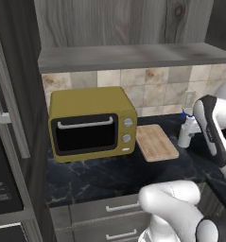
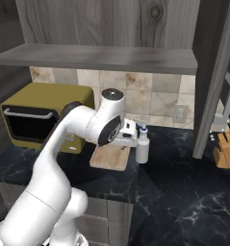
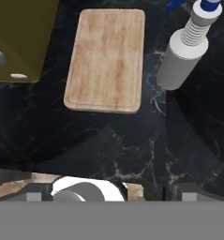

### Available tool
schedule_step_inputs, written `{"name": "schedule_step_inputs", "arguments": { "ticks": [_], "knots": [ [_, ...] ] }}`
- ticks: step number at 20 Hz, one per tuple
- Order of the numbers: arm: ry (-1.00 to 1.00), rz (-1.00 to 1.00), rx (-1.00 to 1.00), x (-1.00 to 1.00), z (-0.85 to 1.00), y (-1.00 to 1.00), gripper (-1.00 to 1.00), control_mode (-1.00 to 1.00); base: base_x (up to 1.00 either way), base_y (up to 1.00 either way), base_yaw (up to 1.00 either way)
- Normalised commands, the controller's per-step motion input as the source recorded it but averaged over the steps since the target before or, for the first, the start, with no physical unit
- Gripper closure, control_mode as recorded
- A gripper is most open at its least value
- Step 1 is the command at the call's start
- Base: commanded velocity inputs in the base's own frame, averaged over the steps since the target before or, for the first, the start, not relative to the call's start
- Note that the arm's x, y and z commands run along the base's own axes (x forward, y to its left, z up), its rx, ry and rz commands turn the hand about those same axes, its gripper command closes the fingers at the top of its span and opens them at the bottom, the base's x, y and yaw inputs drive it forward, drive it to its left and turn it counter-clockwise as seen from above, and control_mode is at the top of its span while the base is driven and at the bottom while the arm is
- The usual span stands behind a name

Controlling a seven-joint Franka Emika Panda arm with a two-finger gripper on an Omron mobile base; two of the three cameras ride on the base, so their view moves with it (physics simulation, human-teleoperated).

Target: Grab the spray bottle from the cabinet, then place it next to the cutting board for sanitizing. Then grab the dish brush from the countertop next to the sink and place it next to the cutting board.

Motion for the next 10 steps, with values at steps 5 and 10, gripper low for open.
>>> {"name": "schedule_step_inputs", "arguments": {
  "ticks": [5, 10],
  "knots": [
    [-0.19, -0.02, -0.07, -0.57, 0.22, 0.79, -1.0, -1.0, 0.0, 0.0, 0.0],
    [-0.31, -0.02, 0.0, -0.48, 0.25, 0.6, -1.0, -1.0, 0.0, 0.0, 0.0]
  ]
}}
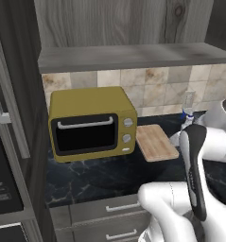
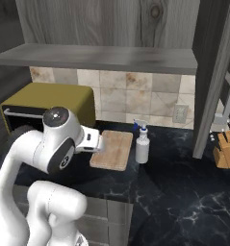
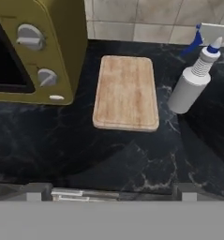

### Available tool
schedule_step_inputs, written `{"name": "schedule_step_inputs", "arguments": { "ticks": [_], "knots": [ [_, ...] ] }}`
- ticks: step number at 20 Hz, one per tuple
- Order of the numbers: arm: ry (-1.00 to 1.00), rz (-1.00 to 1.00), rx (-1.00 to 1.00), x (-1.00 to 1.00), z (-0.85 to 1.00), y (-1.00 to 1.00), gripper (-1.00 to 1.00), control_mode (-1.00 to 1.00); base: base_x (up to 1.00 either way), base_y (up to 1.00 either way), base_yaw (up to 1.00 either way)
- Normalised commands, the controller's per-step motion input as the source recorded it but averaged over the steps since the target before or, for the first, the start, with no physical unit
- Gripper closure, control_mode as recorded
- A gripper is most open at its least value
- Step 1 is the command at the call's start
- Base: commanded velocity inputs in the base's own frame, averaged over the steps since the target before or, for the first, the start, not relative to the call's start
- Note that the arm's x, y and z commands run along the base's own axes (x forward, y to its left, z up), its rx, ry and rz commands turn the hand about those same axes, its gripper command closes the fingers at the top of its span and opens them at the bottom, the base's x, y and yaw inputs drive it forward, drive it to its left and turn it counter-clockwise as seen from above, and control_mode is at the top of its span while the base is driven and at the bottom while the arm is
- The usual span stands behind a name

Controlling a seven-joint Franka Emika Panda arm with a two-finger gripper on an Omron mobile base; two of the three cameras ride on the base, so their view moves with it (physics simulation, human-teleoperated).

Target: Grab the spray bottle from the cabinet, then place it next to the cutting board for sanitizing. Then grab the dish brush from the countertop next to the sink and place it next to the cutting board.

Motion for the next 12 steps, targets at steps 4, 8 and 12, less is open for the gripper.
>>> {"name": "schedule_step_inputs", "arguments": {
  "ticks": [4, 8, 12],
  "knots": [
    [-0.37, 0.0, 0.0, -0.4, 0.28, 0.43, -1.0, -1.0, 0.0, 0.0, 0.0],
    [-0.17, 0.0, 0.02, -0.37, 0.19, 0.12, -1.0, 1.0, -0.47, 0.23, 0.0],
    [0.0, 0.0, 0.0, 0.0, 0.0, 0.0, -1.0, 1.0, -1.0, 0.7, -0.03]
  ]
}}
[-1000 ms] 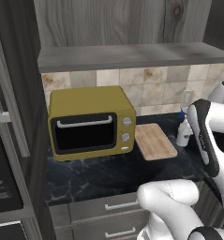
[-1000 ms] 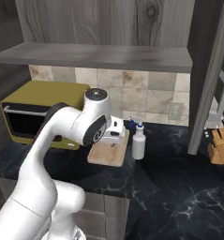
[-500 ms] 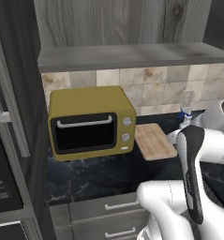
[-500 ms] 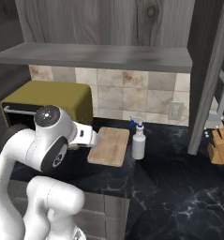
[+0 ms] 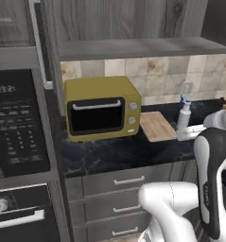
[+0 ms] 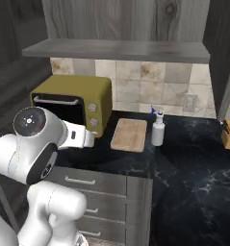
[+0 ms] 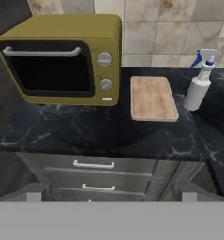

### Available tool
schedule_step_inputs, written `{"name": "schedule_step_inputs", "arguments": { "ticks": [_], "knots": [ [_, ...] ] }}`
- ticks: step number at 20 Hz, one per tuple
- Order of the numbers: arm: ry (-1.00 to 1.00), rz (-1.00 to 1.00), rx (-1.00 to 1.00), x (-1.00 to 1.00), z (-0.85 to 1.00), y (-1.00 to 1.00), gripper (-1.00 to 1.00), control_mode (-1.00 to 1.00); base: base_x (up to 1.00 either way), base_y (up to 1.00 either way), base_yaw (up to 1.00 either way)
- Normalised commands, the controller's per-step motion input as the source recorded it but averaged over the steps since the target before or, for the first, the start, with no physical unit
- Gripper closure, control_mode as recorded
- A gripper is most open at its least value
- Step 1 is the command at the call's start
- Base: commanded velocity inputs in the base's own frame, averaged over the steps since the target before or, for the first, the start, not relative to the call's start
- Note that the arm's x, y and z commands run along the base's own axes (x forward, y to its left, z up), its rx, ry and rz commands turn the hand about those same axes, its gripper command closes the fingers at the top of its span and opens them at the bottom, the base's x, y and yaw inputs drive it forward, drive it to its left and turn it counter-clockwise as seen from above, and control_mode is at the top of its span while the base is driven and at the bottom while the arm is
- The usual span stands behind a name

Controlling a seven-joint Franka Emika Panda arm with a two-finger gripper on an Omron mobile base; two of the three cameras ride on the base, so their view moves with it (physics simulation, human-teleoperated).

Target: Grab the spray bottle from the cabinet, then place it next to the cutting board for sanitizing. Then grab the dish brush from the countertop next to the sink and place it next to the cutting board.

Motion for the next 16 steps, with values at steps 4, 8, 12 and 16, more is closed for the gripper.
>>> {"name": "schedule_step_inputs", "arguments": {
  "ticks": [4, 8, 12, 16],
  "knots": [
    [0.0, 0.0, 0.0, 0.0, 0.0, 0.0, -1.0, 1.0, -1.0, 0.99, -0.13],
    [0.0, 0.0, 0.0, 0.0, 0.0, 0.0, -1.0, 1.0, -1.0, 0.97, -0.15],
    [0.0, 0.0, 0.0, 0.0, 0.0, 0.0, -1.0, 1.0, -1.0, 0.7, -0.5],
    [0.0, 0.0, 0.0, 0.0, 0.0, 0.0, -1.0, 1.0, -0.25, 0.22, -0.96]
  ]
}}
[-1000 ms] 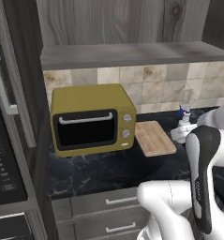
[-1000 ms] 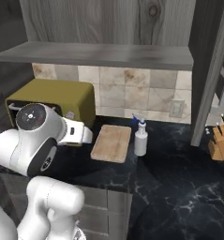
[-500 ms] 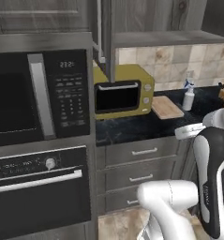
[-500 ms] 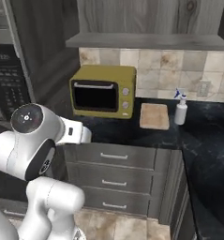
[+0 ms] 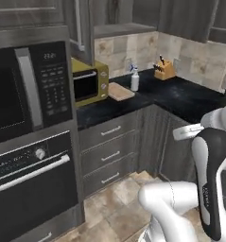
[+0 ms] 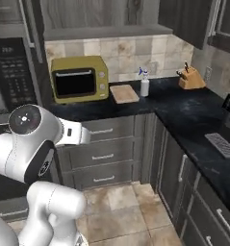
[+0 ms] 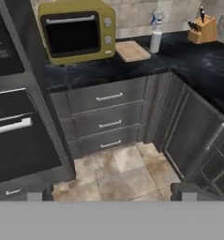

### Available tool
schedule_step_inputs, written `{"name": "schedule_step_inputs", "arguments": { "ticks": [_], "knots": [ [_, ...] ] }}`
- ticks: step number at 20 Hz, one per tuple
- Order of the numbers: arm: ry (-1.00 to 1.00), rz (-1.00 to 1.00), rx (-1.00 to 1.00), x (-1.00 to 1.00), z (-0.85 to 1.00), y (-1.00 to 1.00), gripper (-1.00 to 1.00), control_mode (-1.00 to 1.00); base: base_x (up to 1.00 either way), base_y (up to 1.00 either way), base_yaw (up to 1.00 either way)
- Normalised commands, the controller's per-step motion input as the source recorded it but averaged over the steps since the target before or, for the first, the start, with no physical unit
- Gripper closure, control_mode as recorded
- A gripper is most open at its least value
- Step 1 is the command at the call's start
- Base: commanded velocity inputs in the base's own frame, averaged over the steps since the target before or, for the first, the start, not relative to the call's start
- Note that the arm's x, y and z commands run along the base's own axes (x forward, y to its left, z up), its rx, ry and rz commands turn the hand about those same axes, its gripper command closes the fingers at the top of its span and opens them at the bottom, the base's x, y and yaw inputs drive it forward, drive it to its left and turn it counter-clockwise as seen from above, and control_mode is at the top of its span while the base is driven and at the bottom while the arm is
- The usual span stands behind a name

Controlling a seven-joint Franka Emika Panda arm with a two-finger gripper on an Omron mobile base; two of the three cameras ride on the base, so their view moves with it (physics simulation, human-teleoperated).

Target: Grab the spray bottle from the cabinet, then place it next to the cutting board for sanitizing. Then grab the dish brush from the countertop next to the sink and place it next to the cutting board.

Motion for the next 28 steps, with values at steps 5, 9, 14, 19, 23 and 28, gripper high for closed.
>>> {"name": "schedule_step_inputs", "arguments": {
  "ticks": [5, 9, 14, 19, 23, 28],
  "knots": [
    [0.0, 0.0, 0.0, 0.0, 0.0, 0.0, -1.0, 1.0, 0.0, 0.02, -1.0],
    [0.0, 0.0, 0.0, 0.0, 0.0, 0.0, -1.0, 1.0, 0.0, 0.0, -1.0],
    [0.0, 0.0, 0.0, 0.0, 0.0, 0.0, -1.0, 1.0, 0.0, -0.11, -0.93],
    [0.0, 0.0, 0.0, 0.0, 0.0, 0.0, -1.0, 1.0, 0.04, -0.68, -0.75],
    [0.0, 0.0, 0.0, 0.0, 0.0, 0.0, -1.0, 1.0, 0.15, -1.0, -0.54],
    [0.0, 0.0, 0.0, 0.0, 0.0, 0.0, -1.0, 1.0, 0.41, -1.0, -0.21]
  ]
}}
